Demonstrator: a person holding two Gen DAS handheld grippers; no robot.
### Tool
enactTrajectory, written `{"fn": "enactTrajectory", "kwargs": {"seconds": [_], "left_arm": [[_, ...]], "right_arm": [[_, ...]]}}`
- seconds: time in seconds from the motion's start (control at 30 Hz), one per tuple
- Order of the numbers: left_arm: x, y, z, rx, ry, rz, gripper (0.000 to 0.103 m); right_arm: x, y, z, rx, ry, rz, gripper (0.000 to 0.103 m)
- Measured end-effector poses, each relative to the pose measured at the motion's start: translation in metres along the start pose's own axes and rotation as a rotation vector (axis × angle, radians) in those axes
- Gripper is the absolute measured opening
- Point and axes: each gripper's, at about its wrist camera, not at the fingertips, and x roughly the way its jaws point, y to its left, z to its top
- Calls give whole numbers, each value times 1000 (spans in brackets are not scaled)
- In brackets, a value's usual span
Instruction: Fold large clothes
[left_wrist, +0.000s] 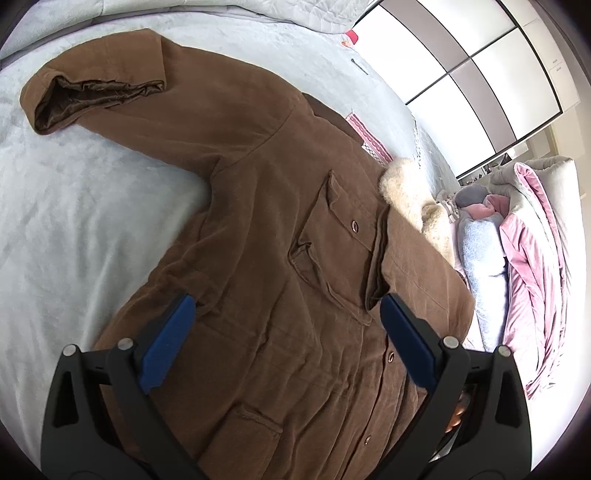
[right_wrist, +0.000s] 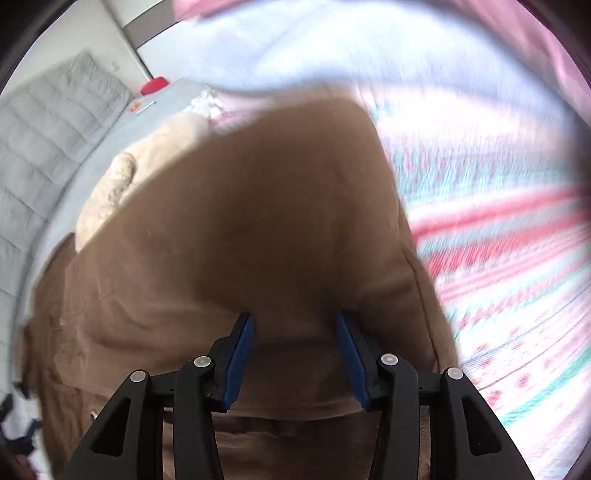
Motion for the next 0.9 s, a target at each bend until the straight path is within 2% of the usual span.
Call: {"fn": "enactTrajectory", "kwargs": {"seconds": [0.03,0.07,0.1,0.17,0.23,0.3,0.43,0.5,0.53,0.57,0.67,0.7,0.77,0.9], "left_arm": [[1,-2,-1,10,-2,5,100],[1,-4,-1,19,-3,9,100],[2,-6,-2,32,-3,15,100],[2,-6,-1,46,-6,27,100],[0,-3,2,48,-19,48,100],[-6,4,9,56,-60,109,100],[-21,11,23,151,-190,344,100],[-26,17,31,209,-242,467,100],[-28,20,35,235,-265,521,100],[-29,23,39,256,-286,568,100],[-29,43,58,329,-386,794,100],[-26,49,63,343,-408,858,100],[-15,66,74,383,-408,969,100],[9,98,94,445,-362,1078,100]], "right_arm": [[-1,3,-3,-39,-29,-4,47],[-1,12,-5,-101,-33,-45,48],[0,23,-5,-150,-27,-100,48],[-3,39,-2,-198,3,-153,52],[-18,53,-2,-232,18,-163,52],[-46,68,-17,-277,-17,-151,53],[-92,77,-69,-351,24,-73,61],[-116,69,-95,-347,9,11,65],[-126,63,-106,-328,-14,48,72],[-125,61,-113,-311,-29,60,77],[-119,48,-118,-288,-37,14,78],[-115,46,-117,-284,-35,24,78],[-109,49,-114,-256,-32,53,78],[-107,42,-123,-247,-20,78,78]]}}
